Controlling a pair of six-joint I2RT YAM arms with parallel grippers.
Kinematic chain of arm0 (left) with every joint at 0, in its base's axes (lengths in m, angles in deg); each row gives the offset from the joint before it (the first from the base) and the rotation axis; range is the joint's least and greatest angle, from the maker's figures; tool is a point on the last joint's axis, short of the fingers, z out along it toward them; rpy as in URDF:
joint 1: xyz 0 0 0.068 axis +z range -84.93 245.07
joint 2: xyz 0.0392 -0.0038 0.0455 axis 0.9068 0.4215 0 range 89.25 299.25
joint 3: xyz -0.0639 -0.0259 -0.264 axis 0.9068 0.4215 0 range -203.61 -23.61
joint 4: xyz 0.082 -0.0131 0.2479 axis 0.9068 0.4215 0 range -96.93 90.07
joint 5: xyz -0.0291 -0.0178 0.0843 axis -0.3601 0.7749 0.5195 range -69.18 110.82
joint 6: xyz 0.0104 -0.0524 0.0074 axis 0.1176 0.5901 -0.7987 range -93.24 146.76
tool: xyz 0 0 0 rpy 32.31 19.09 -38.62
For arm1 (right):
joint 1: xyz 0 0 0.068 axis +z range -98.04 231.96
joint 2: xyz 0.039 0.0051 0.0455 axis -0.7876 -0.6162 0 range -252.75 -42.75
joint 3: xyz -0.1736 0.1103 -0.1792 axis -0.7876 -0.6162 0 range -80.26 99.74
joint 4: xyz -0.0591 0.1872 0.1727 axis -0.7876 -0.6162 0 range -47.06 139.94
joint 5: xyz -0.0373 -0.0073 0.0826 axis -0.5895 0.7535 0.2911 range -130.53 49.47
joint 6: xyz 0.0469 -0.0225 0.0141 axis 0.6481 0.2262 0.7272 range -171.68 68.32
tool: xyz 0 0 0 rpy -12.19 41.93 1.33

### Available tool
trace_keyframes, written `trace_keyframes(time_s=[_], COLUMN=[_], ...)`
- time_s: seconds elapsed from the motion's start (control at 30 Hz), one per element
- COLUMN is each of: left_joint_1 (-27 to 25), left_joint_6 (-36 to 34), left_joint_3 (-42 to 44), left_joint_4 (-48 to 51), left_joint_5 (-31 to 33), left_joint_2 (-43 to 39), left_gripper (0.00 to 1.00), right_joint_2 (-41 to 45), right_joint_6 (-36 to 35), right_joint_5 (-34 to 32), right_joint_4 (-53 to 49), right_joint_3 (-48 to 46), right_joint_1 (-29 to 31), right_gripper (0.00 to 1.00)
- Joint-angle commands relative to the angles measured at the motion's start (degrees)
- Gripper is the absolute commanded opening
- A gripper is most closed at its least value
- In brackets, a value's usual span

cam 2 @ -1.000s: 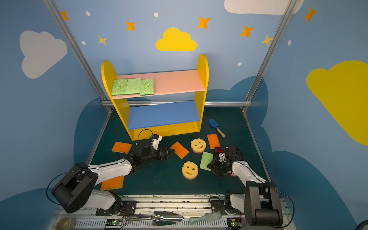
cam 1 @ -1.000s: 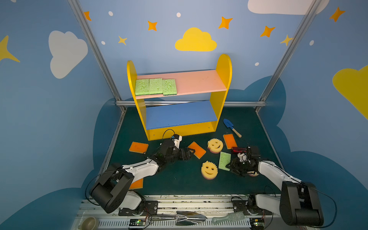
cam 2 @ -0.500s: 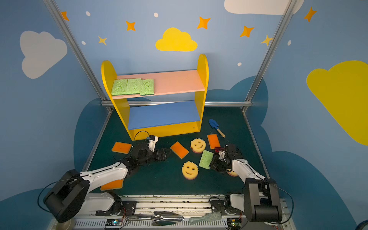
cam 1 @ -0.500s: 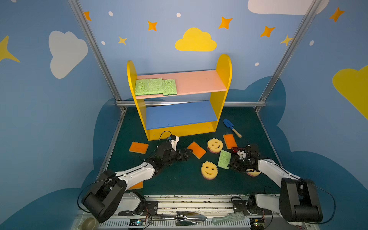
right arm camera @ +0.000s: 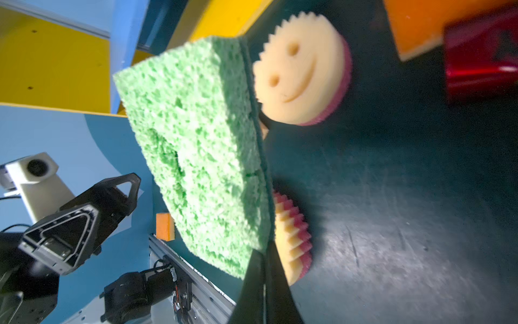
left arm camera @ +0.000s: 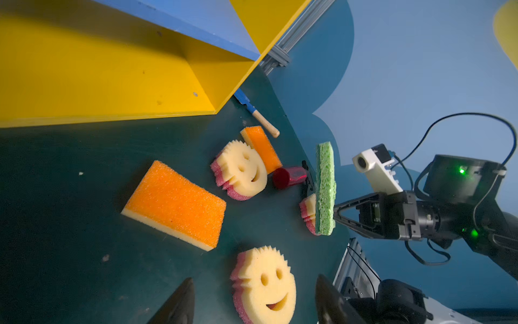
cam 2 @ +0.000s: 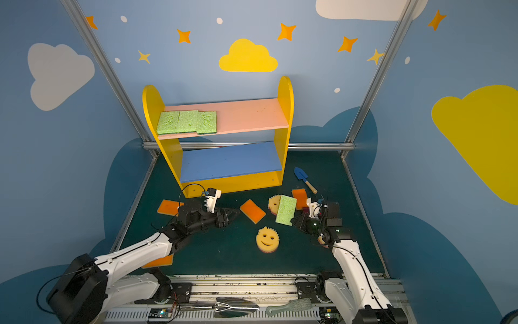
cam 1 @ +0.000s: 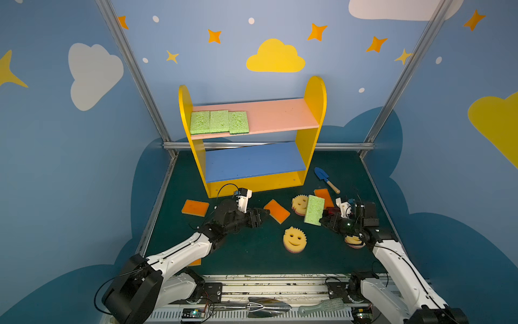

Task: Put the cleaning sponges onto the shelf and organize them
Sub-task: 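Grasp the green sponge between the smiley sponges with the right gripper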

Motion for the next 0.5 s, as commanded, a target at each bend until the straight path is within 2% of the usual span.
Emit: trace_keyframes(time_s=[0.0, 0.23, 0.47], left_joint_1=[-0.4, -3.1, -4.3], left_joint_6=[-1.1, -2.1, -3.7], left_joint_3=[-1.8, -4.5, -7.1], left_joint_4=[-1.1, -3.7, -4.0], left_joint_5=[-3.1, -4.1, -4.7], left_joint_2=[-0.6, 1.4, 3.3], left_gripper=[0.68, 0.87, 0.85], right_joint_2=[-0.8, -8.6, -15.6], right_joint_6=[1.7, 3.6, 4.9], right_joint_5=[1.1, 1.6, 1.2], right_joint_4=[5.5, 9.0, 14.0], right_joint_3=[3.8, 9.7, 13.1], right_joint_1=[3.2, 8.6, 14.0], right_gripper=[0.00, 0.00, 0.00])
